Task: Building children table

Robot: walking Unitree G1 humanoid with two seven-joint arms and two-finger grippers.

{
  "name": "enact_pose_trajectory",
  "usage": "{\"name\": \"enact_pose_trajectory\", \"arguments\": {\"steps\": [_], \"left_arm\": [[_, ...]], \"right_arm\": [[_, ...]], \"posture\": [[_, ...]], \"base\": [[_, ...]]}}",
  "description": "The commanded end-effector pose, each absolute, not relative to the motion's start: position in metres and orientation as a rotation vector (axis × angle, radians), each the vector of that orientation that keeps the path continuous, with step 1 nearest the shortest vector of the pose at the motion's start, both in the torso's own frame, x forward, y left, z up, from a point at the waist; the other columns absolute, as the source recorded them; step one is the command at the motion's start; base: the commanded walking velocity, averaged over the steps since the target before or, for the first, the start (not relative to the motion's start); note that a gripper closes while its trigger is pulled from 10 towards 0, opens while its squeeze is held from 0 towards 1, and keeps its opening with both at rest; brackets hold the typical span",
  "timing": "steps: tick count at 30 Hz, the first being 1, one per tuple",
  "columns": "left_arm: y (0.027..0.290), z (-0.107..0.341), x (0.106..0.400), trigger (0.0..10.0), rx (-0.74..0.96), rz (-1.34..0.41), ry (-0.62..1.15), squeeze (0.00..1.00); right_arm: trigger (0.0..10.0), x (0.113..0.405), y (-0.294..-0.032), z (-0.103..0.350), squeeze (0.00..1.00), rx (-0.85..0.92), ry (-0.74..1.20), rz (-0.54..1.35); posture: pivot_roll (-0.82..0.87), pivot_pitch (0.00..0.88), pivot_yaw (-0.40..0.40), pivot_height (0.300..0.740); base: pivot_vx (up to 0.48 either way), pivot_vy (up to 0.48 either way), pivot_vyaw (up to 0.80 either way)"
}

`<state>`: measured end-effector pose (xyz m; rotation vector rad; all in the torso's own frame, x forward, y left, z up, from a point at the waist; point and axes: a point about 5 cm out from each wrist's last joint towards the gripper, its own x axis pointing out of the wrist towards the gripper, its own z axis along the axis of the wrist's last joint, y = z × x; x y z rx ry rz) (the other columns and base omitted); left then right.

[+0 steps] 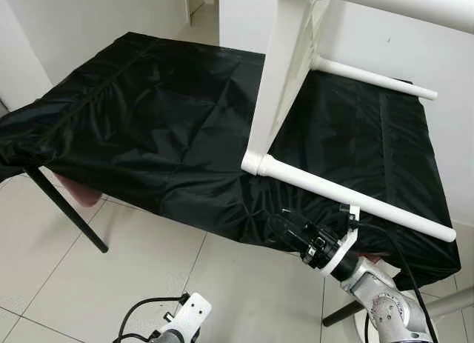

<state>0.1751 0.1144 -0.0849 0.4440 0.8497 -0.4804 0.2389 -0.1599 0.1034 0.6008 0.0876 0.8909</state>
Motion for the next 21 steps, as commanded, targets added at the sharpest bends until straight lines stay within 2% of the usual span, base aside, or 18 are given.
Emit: {"name": "enact_pose_trajectory", "arguments": {"steps": [1, 21], "left_arm": [[0.2211, -0.0934, 0.1475, 10.0, 0.479, -0.206, 1.097, 0.0], [0.2211, -0.094, 0.1464, 10.0, 0.472, -0.199, 1.104, 0.0]], "right_arm": [[10.0, 0.2365, -0.159, 0.0988, 0.0, 0.598, 0.11, 0.898], [10.0, 0.2327, -0.1567, 0.089, 0.0, 0.557, 0.164, 0.95]], "posture": [[0.18, 0.076, 0.008, 0.74], [0.18, 0.075, 0.001, 0.74]], "base": [[0.0, 0.0, 0.0], [0.0, 0.0, 0.0]]}}
